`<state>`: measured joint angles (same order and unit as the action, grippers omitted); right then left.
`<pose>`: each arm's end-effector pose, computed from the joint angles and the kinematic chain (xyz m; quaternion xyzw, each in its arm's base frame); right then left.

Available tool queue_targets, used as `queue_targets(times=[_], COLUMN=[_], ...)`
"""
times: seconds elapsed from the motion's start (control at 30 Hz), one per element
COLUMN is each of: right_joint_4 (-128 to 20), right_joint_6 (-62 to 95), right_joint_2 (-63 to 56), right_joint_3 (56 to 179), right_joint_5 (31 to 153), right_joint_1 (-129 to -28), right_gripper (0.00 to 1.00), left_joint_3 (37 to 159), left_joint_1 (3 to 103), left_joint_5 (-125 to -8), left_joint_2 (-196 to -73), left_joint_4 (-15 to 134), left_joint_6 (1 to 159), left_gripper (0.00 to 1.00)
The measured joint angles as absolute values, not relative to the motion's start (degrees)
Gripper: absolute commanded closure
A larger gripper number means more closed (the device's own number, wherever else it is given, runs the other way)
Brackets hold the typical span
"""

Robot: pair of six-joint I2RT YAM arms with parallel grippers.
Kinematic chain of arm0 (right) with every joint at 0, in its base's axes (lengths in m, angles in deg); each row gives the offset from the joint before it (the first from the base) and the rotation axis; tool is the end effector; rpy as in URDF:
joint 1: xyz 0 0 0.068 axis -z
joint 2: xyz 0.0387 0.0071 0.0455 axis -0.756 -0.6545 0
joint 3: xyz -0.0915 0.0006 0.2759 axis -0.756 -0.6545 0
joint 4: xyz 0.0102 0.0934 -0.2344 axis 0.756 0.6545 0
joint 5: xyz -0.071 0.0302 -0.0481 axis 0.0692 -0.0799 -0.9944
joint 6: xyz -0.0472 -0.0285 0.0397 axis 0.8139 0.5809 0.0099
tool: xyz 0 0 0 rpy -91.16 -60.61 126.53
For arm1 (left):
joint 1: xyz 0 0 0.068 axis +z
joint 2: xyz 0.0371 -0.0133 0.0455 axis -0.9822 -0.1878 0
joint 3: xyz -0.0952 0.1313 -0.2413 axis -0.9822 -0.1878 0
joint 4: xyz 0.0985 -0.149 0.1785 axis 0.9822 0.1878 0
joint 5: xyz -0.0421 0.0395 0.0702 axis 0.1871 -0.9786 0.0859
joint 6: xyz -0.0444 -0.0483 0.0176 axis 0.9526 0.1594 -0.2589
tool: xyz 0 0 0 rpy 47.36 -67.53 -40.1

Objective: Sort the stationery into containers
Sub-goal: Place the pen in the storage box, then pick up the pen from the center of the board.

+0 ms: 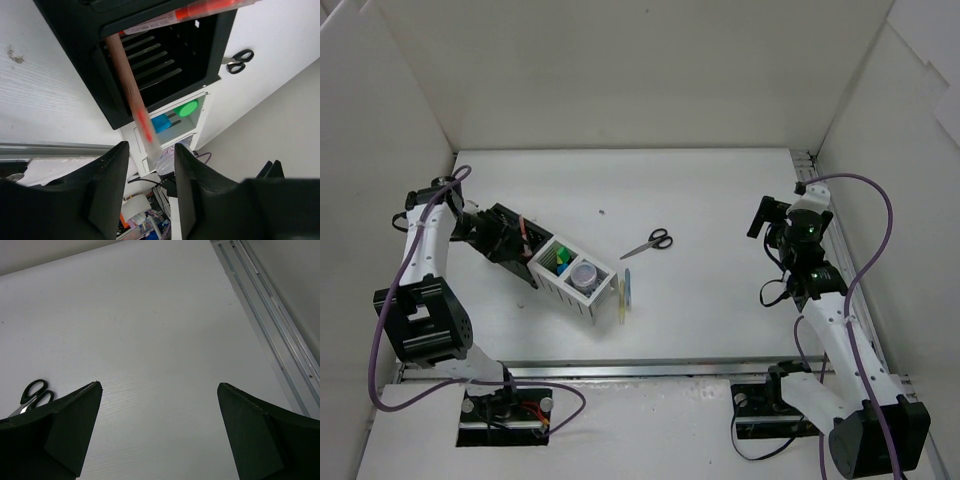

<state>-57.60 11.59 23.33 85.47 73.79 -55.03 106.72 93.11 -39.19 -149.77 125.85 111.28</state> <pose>0.2242 0.0129 0.3413 0.1002 0.7445 0.0307 0.6593 0.2993 0.0413 0.3002 -0.4139 0.8478 -0.3277 0.0513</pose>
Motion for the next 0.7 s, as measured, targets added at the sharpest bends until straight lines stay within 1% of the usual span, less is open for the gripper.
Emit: queue_targets(times=[0.03,0.07,0.1,0.17,0.2,0.27,0.3,0.47,0.5,0.53,0.6,0.7], right_joint_4=[-57.6,-57.6,-57.5,-57.6,-57.5,-57.5,-57.5,-57.5,-57.5,-57.5,-57.5,-57.5], right_joint_6=[11.6,11.6,11.6,11.6,11.6,11.6,11.6,11.7,11.8,11.9,11.9,11.9], right_joint_2=[23.2,23.1,23.1,23.1,23.1,23.1,23.1,23.1,23.1,23.1,23.1,23.2], right_joint_3=[85.5,85.5,85.5,85.5,85.5,85.5,85.5,85.5,85.5,85.5,85.5,85.5], right_joint_5=[73.6,73.4,73.2,73.0,72.9,72.9,72.8,73.2,73.5,73.7,74.2,74.8], right_joint_1=[-55.0,-55.0,-55.0,-55.0,-54.9,-54.8,-54.8,-54.8,-54.8,-54.8,-54.8,-54.7], right_gripper=[0.02,0.02,0.02,0.02,0.02,0.02,0.02,0.02,0.02,0.02,0.02,0.02], left_joint_3=[107.2,107.5,107.7,107.9,108.0,108.5,108.9,113.9,115.4,116.9,119.9,125.1], left_joint_1=[93.1,93.2,93.2,93.4,93.5,93.5,93.6,91.8,90.5,88.8,84.0,72.8], left_joint_5=[-39.2,-39.2,-39.2,-39.1,-38.9,-39.0,-39.2,-42.8,-44.4,-46.1,-50.3,-59.6], left_joint_2=[-150.0,-150.1,-150.1,-150.3,-150.6,-151.2,-151.3,-150.5,-150.0,-149.1,-146.9,-143.9], left_joint_4=[125.8,125.5,125.4,125.0,124.9,124.6,124.6,124.4,124.3,123.8,123.1,123.0], left_joint_6=[111.6,111.8,112.0,112.3,112.4,112.4,112.4,111.2,110.7,110.1,108.7,106.7], left_gripper=[0.59,0.58,0.51,0.47,0.43,0.37,0.31,0.12,0.10,0.05,0.01,0.00])
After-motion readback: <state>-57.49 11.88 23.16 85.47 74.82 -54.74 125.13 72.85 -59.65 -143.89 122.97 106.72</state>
